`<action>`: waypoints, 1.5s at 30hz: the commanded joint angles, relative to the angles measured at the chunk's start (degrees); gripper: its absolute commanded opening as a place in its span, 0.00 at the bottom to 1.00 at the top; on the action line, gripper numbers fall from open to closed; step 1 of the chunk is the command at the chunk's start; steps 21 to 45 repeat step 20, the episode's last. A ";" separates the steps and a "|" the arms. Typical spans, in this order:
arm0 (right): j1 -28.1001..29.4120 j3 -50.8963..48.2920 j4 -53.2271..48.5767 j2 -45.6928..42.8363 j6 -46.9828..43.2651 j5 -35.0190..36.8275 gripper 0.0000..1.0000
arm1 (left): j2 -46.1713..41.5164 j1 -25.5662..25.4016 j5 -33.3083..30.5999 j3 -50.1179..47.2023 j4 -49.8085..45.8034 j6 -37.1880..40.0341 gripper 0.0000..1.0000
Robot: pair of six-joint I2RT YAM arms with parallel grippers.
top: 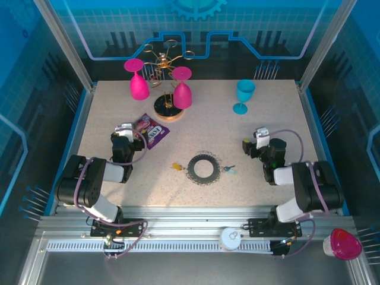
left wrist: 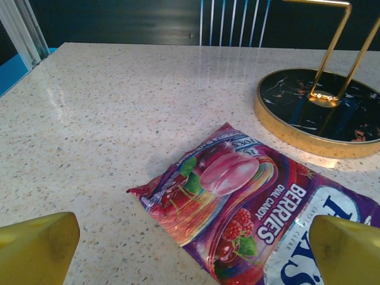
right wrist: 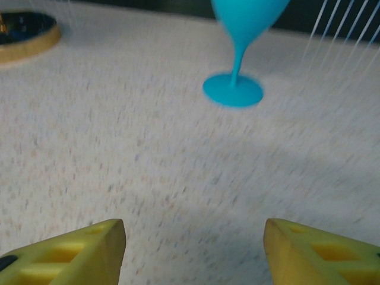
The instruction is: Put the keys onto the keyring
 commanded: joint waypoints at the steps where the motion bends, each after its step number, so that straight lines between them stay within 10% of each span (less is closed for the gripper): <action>1: -1.77 0.62 5.11 -1.44 1.65 -4.02 0.64 | -0.53 0.39 -1.19 0.86 -0.93 -0.95 0.99; 16: -1.84 4.53 1.46 0.70 3.05 -2.42 0.74 | -0.67 2.01 2.62 2.24 -4.13 -1.92 0.99; 18: -1.78 4.73 0.99 0.60 3.33 -1.14 1.00 | -0.64 1.96 3.73 1.91 -3.48 -1.44 0.99; 45: -1.61 4.54 1.12 0.54 3.57 0.36 1.00 | -0.82 1.97 6.56 2.32 -4.37 -0.63 0.99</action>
